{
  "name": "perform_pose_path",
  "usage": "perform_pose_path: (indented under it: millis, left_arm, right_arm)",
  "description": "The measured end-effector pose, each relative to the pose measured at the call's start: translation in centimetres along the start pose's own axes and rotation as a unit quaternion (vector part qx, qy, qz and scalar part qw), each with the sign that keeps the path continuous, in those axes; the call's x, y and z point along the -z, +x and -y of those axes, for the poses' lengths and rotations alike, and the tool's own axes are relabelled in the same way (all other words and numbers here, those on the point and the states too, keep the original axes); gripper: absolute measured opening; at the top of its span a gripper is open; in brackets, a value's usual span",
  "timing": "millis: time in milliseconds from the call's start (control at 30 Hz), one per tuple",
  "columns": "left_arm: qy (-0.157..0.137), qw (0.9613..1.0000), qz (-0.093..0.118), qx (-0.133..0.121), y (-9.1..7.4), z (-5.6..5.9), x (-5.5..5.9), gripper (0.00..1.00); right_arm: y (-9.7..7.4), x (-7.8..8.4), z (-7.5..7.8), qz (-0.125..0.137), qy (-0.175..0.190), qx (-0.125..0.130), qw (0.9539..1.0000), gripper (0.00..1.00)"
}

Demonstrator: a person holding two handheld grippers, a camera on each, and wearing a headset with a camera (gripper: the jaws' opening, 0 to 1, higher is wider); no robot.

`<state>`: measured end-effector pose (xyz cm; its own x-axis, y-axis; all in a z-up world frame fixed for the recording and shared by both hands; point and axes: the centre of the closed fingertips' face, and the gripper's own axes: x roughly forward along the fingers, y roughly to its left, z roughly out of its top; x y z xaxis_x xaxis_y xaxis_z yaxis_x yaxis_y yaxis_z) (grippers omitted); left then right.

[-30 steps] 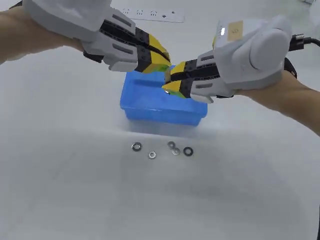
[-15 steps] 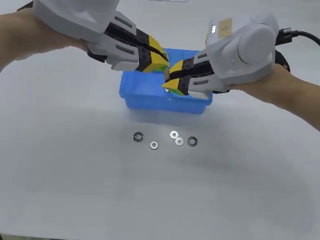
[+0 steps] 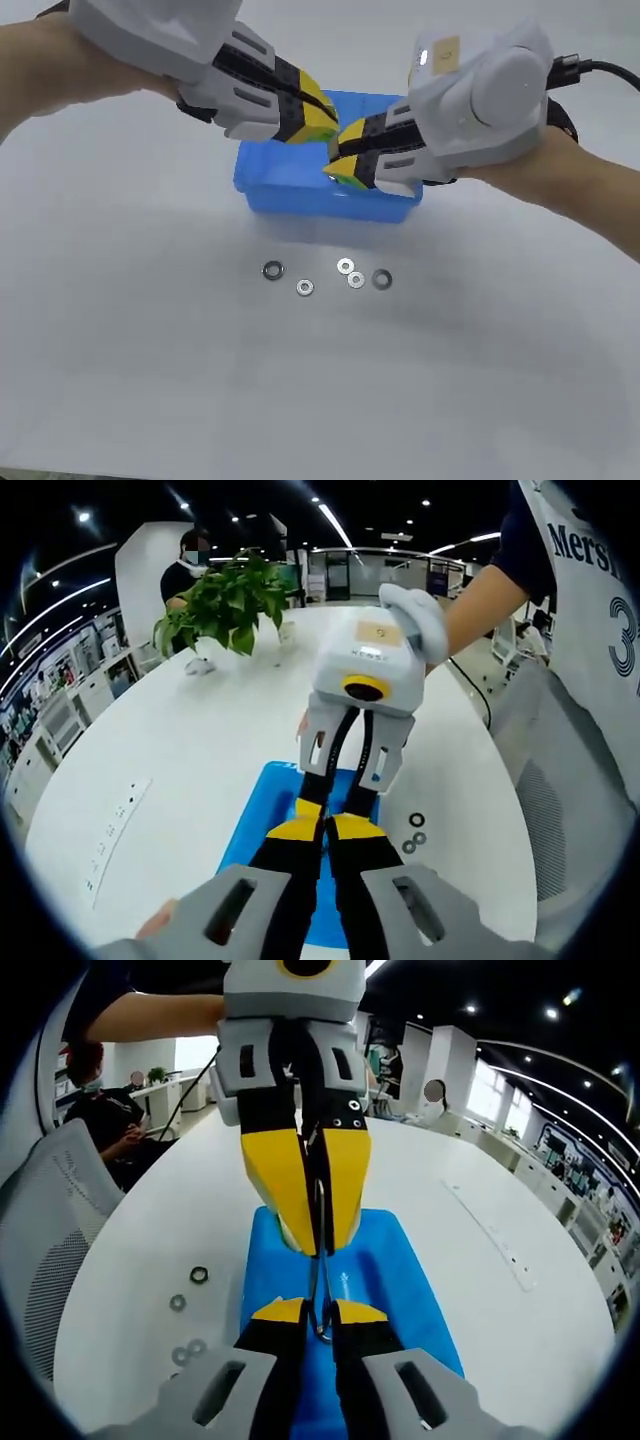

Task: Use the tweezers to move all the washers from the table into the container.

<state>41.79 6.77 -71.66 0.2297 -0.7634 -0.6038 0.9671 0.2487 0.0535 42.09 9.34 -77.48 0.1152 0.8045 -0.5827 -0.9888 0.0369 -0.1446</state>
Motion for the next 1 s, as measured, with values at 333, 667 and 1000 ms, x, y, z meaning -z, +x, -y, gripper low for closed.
perform_pose_path:
  millis: [333, 667, 1000]
  left_arm:
    - [0.001, 1.0000, 0.006, 0.000, -0.4, 0.2, -0.6, 0.07]
    - [0.009, 0.9999, 0.013, -0.001, -1.5, 1.2, -1.8, 0.06]
    - [0.031, 0.9990, 0.031, -0.009, -3.4, 3.5, -4.8, 0.06]
  right_arm:
    - [-0.4, -0.6, -0.1, 0.004, 0.001, 0.003, 1.0000, 0.11]
    - [-1.5, -1.6, -0.4, 0.007, -0.020, 0.003, 0.9998, 0.11]
    - [-4.7, -4.1, -2.2, 0.020, -0.047, 0.015, 0.9986, 0.11]
